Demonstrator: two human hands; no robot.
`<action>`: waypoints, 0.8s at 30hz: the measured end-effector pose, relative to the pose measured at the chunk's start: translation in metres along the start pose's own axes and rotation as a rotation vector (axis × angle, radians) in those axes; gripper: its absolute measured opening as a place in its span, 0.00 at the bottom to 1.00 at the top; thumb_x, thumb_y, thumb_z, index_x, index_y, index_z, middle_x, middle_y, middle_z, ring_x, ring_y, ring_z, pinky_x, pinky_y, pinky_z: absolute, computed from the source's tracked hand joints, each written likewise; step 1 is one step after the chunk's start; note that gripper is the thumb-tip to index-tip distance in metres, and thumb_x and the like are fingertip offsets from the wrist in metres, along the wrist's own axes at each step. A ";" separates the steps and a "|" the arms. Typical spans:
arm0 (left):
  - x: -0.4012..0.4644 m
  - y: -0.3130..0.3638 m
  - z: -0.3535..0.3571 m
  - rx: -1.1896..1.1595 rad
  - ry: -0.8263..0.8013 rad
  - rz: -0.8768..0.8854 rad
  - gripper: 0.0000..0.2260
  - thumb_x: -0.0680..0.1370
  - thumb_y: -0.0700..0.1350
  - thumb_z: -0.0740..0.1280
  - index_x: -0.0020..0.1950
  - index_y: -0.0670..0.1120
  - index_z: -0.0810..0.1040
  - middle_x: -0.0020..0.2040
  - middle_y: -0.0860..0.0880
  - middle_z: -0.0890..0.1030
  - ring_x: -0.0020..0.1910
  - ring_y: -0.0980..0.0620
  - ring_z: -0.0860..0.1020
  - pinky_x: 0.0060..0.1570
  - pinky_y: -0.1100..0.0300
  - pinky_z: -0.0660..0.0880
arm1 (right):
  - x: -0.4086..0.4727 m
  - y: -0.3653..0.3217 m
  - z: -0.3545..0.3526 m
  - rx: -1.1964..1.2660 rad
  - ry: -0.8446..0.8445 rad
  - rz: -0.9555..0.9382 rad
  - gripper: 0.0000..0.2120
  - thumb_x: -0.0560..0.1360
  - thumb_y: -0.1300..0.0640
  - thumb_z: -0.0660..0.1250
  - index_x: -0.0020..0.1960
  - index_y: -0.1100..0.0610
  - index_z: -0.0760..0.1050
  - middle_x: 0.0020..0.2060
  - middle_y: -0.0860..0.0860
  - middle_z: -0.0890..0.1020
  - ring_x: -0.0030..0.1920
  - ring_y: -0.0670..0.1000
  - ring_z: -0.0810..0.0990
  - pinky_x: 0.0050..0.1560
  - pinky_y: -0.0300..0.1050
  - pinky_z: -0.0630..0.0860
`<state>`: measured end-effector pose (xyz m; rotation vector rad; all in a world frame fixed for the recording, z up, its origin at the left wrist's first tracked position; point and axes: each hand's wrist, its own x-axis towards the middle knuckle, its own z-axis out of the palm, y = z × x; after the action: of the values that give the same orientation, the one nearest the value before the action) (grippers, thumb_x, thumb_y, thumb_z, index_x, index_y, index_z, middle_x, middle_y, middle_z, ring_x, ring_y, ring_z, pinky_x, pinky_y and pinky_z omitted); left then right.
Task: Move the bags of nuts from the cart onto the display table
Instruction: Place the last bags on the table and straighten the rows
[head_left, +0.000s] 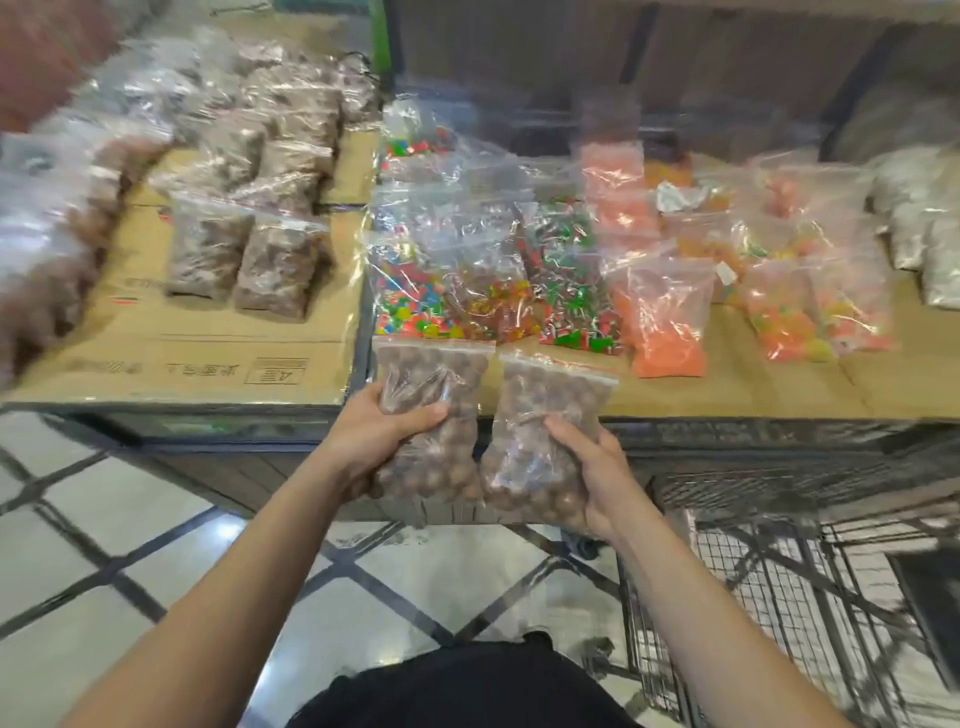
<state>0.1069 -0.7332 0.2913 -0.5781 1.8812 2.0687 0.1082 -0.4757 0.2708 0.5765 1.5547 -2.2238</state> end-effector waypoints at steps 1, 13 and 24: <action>-0.007 0.001 -0.020 -0.010 0.018 0.010 0.22 0.68 0.42 0.81 0.60 0.42 0.81 0.51 0.42 0.87 0.49 0.42 0.87 0.50 0.48 0.83 | 0.001 0.007 0.021 -0.010 -0.017 -0.001 0.29 0.63 0.49 0.79 0.62 0.56 0.80 0.53 0.59 0.88 0.50 0.61 0.88 0.53 0.64 0.83; -0.084 0.010 -0.245 -0.193 0.210 0.105 0.19 0.71 0.41 0.80 0.60 0.44 0.80 0.50 0.43 0.88 0.46 0.43 0.87 0.42 0.49 0.84 | -0.020 0.072 0.255 -0.134 -0.207 -0.048 0.25 0.68 0.55 0.79 0.62 0.61 0.80 0.53 0.61 0.87 0.51 0.60 0.88 0.55 0.61 0.83; -0.070 0.031 -0.365 -0.238 0.305 0.184 0.23 0.67 0.43 0.82 0.60 0.45 0.81 0.51 0.44 0.88 0.47 0.43 0.87 0.43 0.52 0.82 | 0.006 0.082 0.370 -0.245 -0.320 -0.048 0.13 0.75 0.60 0.76 0.58 0.58 0.79 0.50 0.56 0.89 0.49 0.57 0.88 0.49 0.53 0.85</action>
<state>0.1907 -1.0951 0.3260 -0.8483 1.9209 2.4660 0.1003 -0.8521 0.3167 0.1068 1.6461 -1.9959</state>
